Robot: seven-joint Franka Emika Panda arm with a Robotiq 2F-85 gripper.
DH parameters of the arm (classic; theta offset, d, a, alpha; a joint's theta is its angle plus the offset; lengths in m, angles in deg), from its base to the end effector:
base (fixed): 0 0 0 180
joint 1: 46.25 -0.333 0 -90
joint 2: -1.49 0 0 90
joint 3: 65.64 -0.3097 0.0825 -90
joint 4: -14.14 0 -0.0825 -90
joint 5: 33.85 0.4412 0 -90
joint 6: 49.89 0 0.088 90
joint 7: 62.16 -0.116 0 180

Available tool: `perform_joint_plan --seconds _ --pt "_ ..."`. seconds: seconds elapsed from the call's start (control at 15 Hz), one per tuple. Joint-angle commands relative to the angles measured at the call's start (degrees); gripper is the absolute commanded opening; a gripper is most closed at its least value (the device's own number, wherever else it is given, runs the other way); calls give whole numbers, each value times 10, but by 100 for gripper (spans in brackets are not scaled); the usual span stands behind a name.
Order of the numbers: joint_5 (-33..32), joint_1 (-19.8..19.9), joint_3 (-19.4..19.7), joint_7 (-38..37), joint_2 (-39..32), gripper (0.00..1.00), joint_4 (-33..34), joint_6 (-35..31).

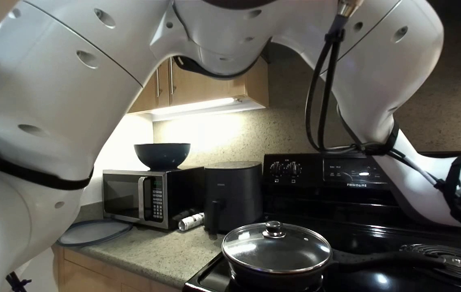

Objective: Move the pot on the right forwards

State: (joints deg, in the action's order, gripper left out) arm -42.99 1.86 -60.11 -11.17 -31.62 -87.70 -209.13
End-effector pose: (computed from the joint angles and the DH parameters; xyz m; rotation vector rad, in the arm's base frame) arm 0.4466 -0.5858 0.2255 2.7120 0.1600 0.2081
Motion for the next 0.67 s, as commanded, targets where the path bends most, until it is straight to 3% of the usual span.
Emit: perform_joint_plan --seconds 0.0,0.2,0.33,0.6 --pt "6 -5 7 2 1 6 4 10" --pt "6 -6 8 1 2 6 5 16" --pt "11 5 -5 20 14 6 -28 -13" --pt "-4 14 -16 40 40 6 -117 -125"
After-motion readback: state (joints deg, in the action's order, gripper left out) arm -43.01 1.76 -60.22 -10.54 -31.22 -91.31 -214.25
